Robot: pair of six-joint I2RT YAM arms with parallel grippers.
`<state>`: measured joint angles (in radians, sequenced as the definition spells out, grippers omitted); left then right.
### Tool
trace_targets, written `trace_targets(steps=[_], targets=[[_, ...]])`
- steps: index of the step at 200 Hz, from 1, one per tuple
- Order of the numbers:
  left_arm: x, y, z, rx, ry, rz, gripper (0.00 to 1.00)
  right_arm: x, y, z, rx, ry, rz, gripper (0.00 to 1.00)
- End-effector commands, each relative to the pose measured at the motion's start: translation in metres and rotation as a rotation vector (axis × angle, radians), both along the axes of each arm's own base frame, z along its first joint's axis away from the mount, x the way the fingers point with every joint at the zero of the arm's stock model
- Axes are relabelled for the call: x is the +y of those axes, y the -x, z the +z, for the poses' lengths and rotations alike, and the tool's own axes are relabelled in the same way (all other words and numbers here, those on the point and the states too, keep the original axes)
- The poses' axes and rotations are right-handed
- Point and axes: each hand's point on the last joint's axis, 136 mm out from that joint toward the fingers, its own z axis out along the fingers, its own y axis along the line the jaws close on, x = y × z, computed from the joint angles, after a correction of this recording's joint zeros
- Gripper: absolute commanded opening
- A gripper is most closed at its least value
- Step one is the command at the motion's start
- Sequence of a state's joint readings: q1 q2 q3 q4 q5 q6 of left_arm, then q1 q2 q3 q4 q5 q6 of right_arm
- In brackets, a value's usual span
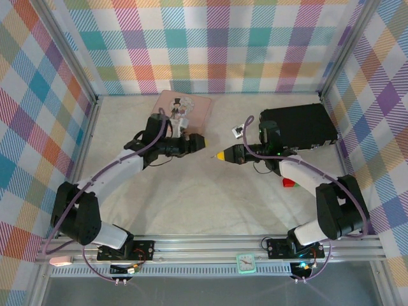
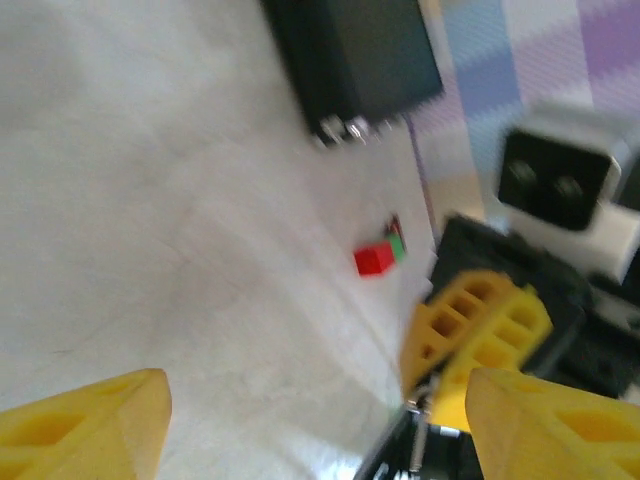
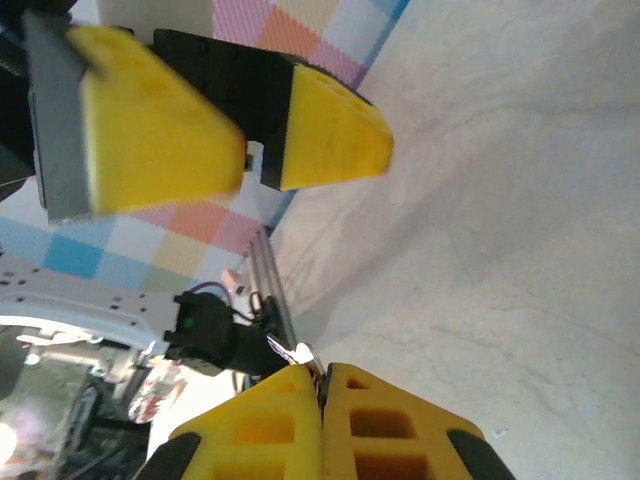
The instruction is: Unlock a padlock with a key
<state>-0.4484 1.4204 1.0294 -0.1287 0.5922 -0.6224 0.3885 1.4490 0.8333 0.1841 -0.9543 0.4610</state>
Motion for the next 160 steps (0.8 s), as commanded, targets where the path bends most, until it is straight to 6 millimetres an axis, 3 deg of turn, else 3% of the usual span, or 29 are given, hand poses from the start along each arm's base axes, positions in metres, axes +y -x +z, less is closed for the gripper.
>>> trace_targets(steps=[1,45,97,160], targets=[[0.015,-0.022,0.0,0.102,0.109,0.267,0.77,-0.001,-0.016,0.01,-0.137,0.083,-0.086,0.0],[-0.015,-0.018,-0.013,0.272,0.243,0.371,0.73,0.007,-0.032,0.009,-0.51,0.274,-0.217,0.0],[-0.043,-0.019,-0.01,0.342,0.368,0.4,0.69,0.013,-0.032,0.016,-0.886,0.419,-0.249,0.0],[-0.036,-0.016,-0.009,0.373,0.413,0.461,0.59,0.015,-0.035,0.008,-1.098,0.514,-0.289,0.0]])
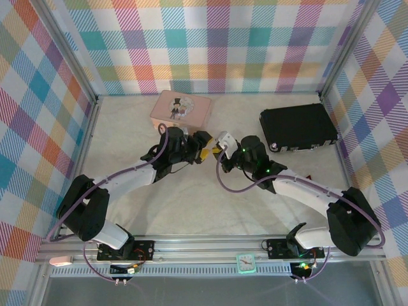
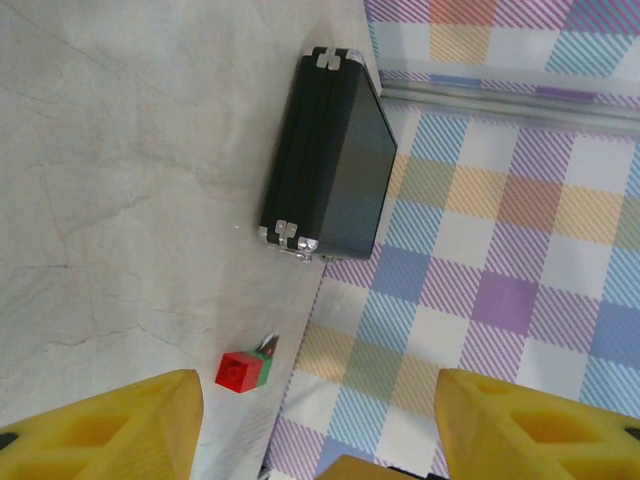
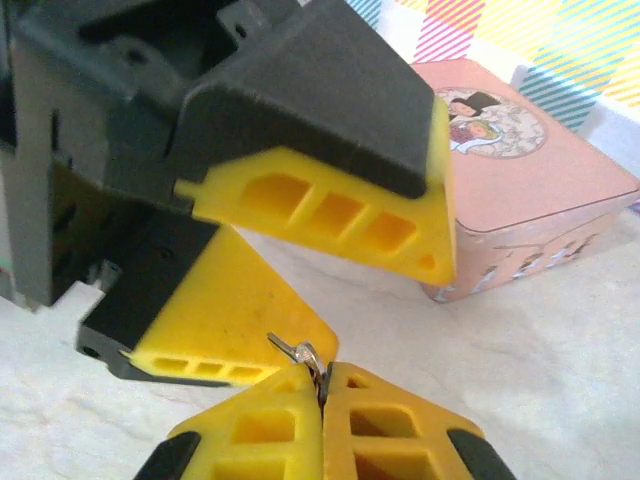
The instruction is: Unlock a padlock with a key
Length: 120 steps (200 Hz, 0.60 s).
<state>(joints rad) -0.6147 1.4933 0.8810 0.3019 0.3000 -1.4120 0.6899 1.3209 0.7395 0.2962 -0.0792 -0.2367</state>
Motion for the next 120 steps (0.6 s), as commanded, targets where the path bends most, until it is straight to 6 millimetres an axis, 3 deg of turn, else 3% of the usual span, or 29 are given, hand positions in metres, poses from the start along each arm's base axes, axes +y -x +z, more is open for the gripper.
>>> trace_targets(steps=[1,65,120], targets=[[0.004,0.0,0.011,0.001,0.054,0.052,0.59,0.0,-0.008,0.016,-0.182,0.039,-0.027,0.0],[0.002,0.0,0.007,0.031,0.096,0.063,0.51,0.012,-0.001,0.009,-0.293,0.063,0.016,0.0],[0.002,-0.002,0.006,0.034,0.097,0.07,0.28,0.013,0.0,0.005,-0.318,0.064,0.022,0.0]])
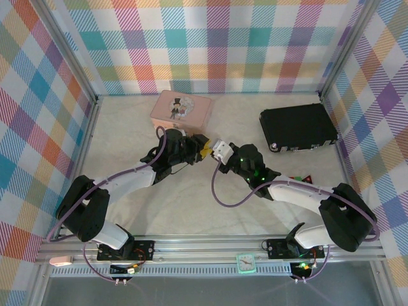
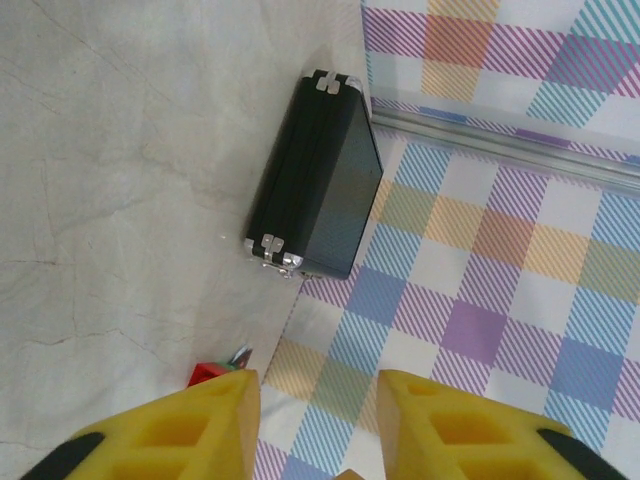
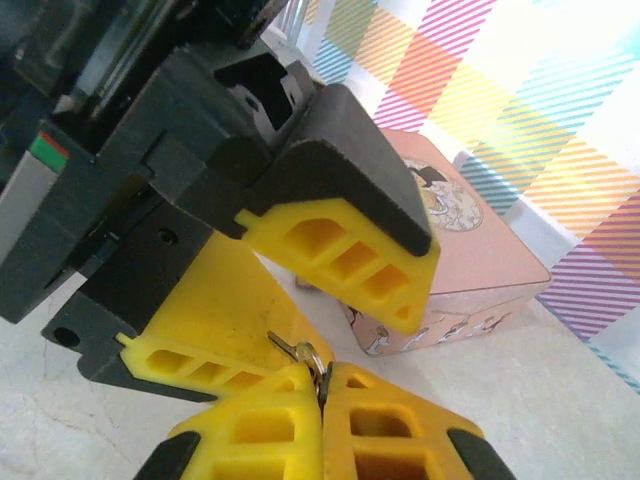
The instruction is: Unlock a padlock with a key
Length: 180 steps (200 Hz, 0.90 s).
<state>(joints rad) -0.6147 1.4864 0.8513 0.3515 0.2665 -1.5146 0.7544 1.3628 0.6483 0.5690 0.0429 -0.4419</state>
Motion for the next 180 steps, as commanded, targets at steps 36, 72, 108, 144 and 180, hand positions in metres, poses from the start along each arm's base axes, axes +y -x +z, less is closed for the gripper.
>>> trace_targets(steps=[36,72,108,144,180], targets=[[-0.003,-0.002,0.002,-0.011,0.025,0.013,0.07,0.0,0.007,0.001,-0.042,-0.002,0.024,0.0],[-0.003,-0.006,0.0,-0.02,0.012,0.022,0.0,-0.002,0.013,0.005,-0.015,-0.028,0.03,0.0],[0.003,-0.018,0.01,-0.133,-0.095,0.014,0.0,-0.014,0.007,0.011,0.168,-0.123,-0.063,0.29],[0.021,-0.031,0.03,-0.324,-0.298,0.019,0.0,-0.02,0.009,0.02,0.495,-0.337,-0.109,0.35],[0.037,-0.033,0.061,-0.572,-0.485,0.02,0.0,-0.027,0.003,0.033,0.756,-0.554,-0.153,0.42]])
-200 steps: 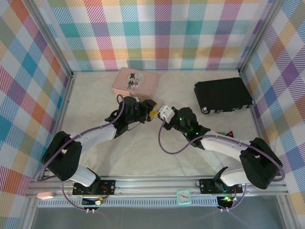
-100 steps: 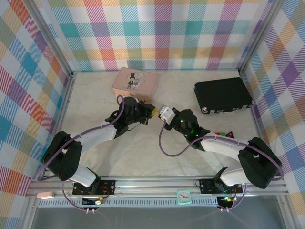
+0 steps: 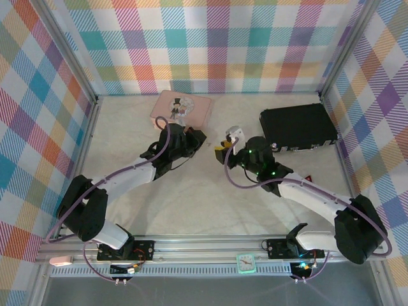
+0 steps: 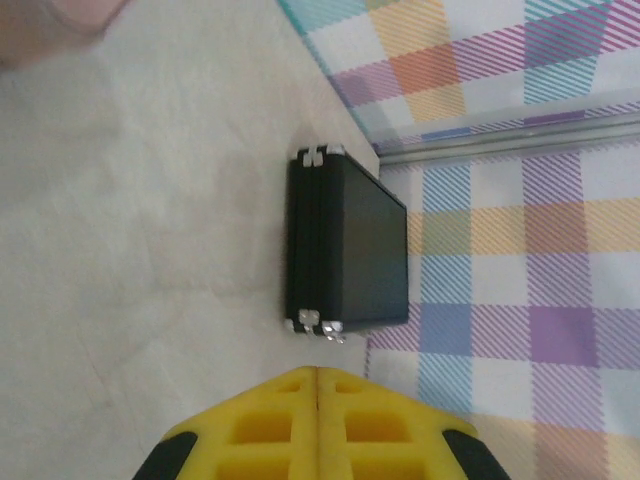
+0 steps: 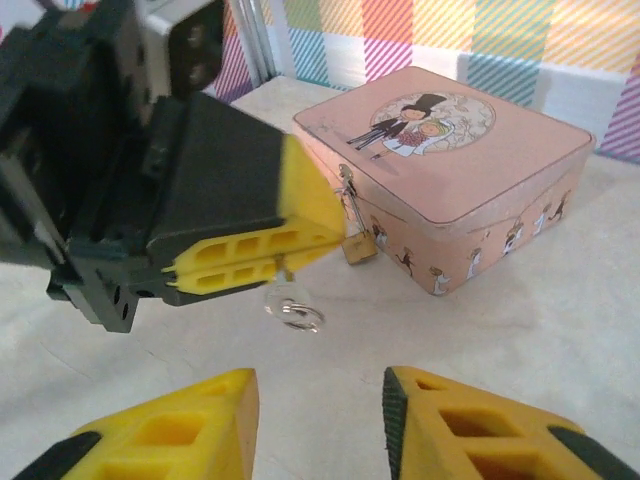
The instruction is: Unlock a padlock with a key
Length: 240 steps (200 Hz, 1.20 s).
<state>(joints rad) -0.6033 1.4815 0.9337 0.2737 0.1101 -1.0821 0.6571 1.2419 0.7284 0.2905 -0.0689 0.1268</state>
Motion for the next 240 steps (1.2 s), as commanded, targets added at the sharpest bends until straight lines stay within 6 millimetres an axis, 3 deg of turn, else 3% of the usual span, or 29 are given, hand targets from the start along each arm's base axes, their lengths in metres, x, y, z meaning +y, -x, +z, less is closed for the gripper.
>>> trace_targets(steps=[1,42,71,108,164,240], targets=[[0.018,-0.005,0.041,-0.248,-0.169,0.005,0.0,0.002,0.004,0.013,0.272,-0.23,-0.014,0.42],[0.016,0.012,0.083,-0.542,-0.186,-0.07,0.0,0.013,-0.001,0.027,0.52,-0.532,0.141,0.49],[0.009,0.026,0.1,-0.659,-0.165,-0.137,0.0,0.027,0.003,0.051,0.485,-0.642,0.324,0.49],[0.005,0.033,0.104,-0.704,-0.135,-0.175,0.0,0.033,0.011,0.069,0.43,-0.71,0.451,0.47],[0.001,0.033,0.103,-0.707,-0.09,-0.181,0.0,0.043,0.016,0.061,0.444,-0.714,0.496,0.44],[0.003,0.036,0.104,-0.7,-0.059,-0.178,0.0,0.043,0.013,0.063,0.42,-0.732,0.495,0.3]])
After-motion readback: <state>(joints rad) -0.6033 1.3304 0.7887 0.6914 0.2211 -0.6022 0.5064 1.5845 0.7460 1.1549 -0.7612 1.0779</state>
